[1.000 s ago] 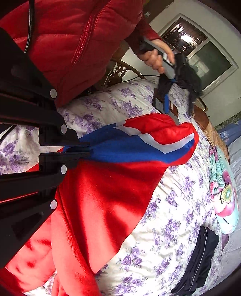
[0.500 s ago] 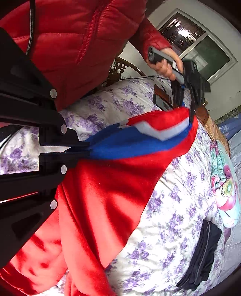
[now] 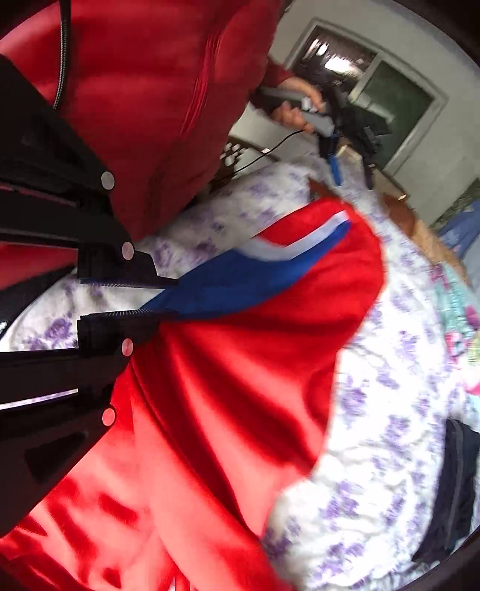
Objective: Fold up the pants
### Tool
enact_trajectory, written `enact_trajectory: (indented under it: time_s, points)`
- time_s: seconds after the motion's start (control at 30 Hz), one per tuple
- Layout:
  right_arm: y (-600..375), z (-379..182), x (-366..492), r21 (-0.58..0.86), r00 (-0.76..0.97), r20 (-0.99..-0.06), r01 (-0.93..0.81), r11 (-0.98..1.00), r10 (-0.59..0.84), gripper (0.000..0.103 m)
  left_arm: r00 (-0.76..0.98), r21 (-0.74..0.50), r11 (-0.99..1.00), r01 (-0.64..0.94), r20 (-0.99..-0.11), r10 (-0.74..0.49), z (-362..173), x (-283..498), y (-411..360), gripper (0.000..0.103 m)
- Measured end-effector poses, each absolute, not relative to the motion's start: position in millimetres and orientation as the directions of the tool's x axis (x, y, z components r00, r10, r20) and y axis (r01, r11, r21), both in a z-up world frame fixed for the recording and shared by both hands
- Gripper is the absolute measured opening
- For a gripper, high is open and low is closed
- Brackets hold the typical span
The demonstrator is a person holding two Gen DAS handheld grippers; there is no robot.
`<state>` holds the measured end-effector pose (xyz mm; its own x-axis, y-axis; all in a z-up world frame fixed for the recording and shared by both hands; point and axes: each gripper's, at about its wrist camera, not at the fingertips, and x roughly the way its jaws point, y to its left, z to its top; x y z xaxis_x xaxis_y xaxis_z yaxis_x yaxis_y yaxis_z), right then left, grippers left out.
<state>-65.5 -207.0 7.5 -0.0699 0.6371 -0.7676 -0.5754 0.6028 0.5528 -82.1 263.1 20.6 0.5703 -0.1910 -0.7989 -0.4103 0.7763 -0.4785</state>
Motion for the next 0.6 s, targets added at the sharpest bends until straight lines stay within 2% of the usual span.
enact_trajectory:
  time_s: [0.07, 0.1, 0.13, 0.17, 0.3, 0.4, 0.53, 0.57, 0.6]
  points:
    - [-227.8, 27.3, -57.7, 0.539, 0.036, -0.750, -0.544, 0.643, 0.660, 0.014, 0.630, -0.503, 0.780, -0.371, -0.754, -0.186, 36.9, -83.8, 258.8, 0.088]
    - [-239.2, 35.4, -50.3, 0.518, 0.114, -0.751, -0.509, 0.688, 0.650, 0.030, 0.640, -0.503, 0.798, -0.333, -0.742, -0.200, 40.7, -79.5, 250.4, 0.091]
    - [-249.6, 40.6, -41.8, 0.472, 0.205, -0.769, -0.456, 0.754, 0.606, 0.055, 0.627, -0.491, 0.821, -0.292, -0.746, -0.223, 40.8, -70.8, 236.2, 0.092]
    - [-258.7, 42.7, -31.9, 0.412, 0.295, -0.792, -0.388, 0.824, 0.535, 0.061, 0.597, -0.476, 0.847, -0.237, -0.759, -0.260, 35.6, -59.6, 216.6, 0.092]
    - [-269.0, 31.3, 13.8, 0.211, 0.437, -0.861, -0.159, 0.965, 0.260, 0.061, 0.387, -0.406, 0.913, -0.048, -0.850, -0.358, -9.7, -21.5, 137.3, 0.092]
    - [-267.5, 9.6, 39.5, 0.133, 0.426, -0.894, -0.043, 0.990, 0.138, 0.061, 0.343, -0.240, 0.971, 0.009, -0.911, -0.228, -45.5, -17.9, 104.9, 0.098]
    - [-264.4, -26.1, 37.8, 0.005, 0.381, -0.924, 0.002, 1.000, 0.004, 0.063, 0.425, 0.001, 0.992, 0.125, -0.903, -0.053, -56.3, -33.0, 73.8, 0.099]
    - [-265.0, -30.2, 32.4, -0.021, 0.389, -0.921, -0.007, 1.000, -0.017, 0.061, 0.430, 0.049, 0.987, 0.156, -0.903, -0.023, -59.5, -33.4, 70.8, 0.099]
    - [-267.3, -30.3, 24.5, -0.034, 0.407, -0.913, -0.023, 0.999, -0.022, 0.053, 0.440, 0.084, 0.980, 0.181, -0.898, -0.004, -61.0, -35.9, 68.1, 0.099]
